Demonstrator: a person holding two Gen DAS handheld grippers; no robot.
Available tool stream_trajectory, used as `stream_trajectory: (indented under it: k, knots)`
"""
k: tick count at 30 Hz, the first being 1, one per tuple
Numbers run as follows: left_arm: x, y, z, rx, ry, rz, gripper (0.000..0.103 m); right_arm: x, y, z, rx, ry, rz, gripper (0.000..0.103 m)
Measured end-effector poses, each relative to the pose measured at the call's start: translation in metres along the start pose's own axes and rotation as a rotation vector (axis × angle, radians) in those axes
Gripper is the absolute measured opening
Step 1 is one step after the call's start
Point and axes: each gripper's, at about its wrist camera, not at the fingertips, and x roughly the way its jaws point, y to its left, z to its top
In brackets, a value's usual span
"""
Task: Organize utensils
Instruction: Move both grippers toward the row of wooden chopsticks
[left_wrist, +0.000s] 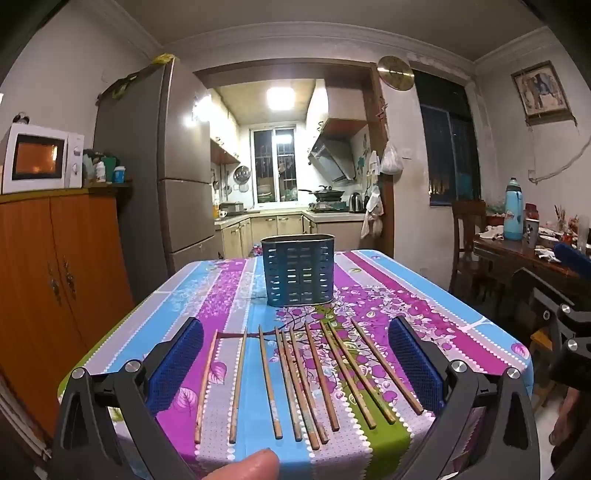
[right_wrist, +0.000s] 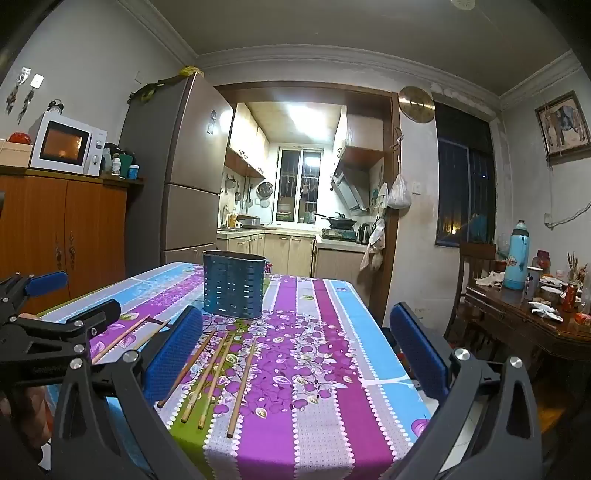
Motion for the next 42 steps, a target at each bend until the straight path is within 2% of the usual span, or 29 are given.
stream_trajectory:
  k: [4,7,9,11,14,20,36,42]
  knots:
    - [-0.009,0.008,0.002,0.007,-0.084,0.002,0.1,-0.008,0.002,0.0,-0.024,-0.043,0.002,0.098]
    - [-0.014,0.022,0.004,0.019,-0.131,0.06,0.1,-0.011,0.006,-0.002,-0.027,-0.037,0.026,0.098]
    - [-0.015,0.027,0.003,0.055,-0.118,0.105,0.1,-0.007,0.005,-0.007,-0.01,-0.006,0.058,0.098]
    - [-0.004,0.034,0.002,0.06,-0.051,0.109,0.1,0.0,0.005,-0.014,0.015,0.039,0.081,0.098]
    - [0.009,0.055,0.001,0.021,0.05,0.133,0.1,0.004,0.004,-0.021,0.048,0.072,0.099,0.098]
    - [0.029,0.073,-0.017,-0.02,0.13,0.153,0.1,0.006,0.011,-0.027,0.036,0.104,0.107,0.098]
    - [0.042,0.082,-0.028,-0.025,0.16,0.171,0.1,0.015,0.022,-0.03,0.013,0.121,0.114,0.098]
    - [0.04,0.086,-0.027,-0.028,0.146,0.17,0.1,0.014,0.022,-0.032,0.011,0.126,0.117,0.098]
